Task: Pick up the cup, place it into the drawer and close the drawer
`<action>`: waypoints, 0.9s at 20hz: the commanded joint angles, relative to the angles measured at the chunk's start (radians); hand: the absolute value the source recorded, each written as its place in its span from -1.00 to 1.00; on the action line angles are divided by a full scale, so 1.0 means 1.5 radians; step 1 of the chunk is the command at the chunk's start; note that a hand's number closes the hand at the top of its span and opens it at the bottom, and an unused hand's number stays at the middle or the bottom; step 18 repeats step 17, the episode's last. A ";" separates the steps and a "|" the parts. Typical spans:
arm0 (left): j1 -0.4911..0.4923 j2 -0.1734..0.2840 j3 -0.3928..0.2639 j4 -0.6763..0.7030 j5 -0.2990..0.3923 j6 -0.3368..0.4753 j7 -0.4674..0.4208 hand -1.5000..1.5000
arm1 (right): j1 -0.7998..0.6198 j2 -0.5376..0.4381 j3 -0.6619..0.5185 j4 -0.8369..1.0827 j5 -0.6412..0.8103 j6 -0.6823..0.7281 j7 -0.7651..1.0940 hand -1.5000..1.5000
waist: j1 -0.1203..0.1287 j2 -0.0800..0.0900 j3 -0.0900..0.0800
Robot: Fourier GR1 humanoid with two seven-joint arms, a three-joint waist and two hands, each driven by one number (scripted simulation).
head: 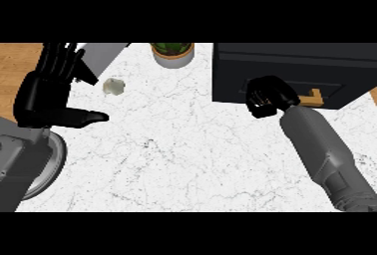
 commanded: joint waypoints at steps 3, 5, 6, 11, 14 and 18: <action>0.002 -0.009 -0.004 0.007 0.005 -0.040 -0.007 -1.00 | -0.067 -0.061 -0.045 0.082 -0.015 0.006 0.004 1.00 | 0.020 0.026 0.004; -0.002 -0.015 -0.012 0.007 -0.003 -0.037 -0.006 -1.00 | -0.078 -0.076 -0.051 0.084 -0.022 0.022 -0.004 1.00 | 0.023 0.027 0.004; -0.005 -0.024 -0.013 0.014 -0.004 -0.037 -0.012 -1.00 | -0.084 -0.048 -0.048 0.089 -0.021 0.011 0.016 1.00 | 0.025 0.028 0.003; 0.002 -0.021 -0.013 0.006 -0.005 -0.038 -0.007 -1.00 | -0.082 -0.081 -0.073 0.084 -0.046 0.022 -0.015 1.00 | 0.034 0.031 0.004; -0.002 -0.026 -0.013 0.006 0.000 -0.045 -0.006 -1.00 | -0.076 -0.085 -0.084 0.085 -0.057 0.020 -0.032 1.00 | 0.031 0.031 0.004; 0.010 -0.037 -0.020 -0.007 -0.006 -0.034 -0.009 -1.00 | -0.072 -0.080 -0.083 0.092 -0.057 0.016 -0.035 1.00 | 0.037 0.027 0.004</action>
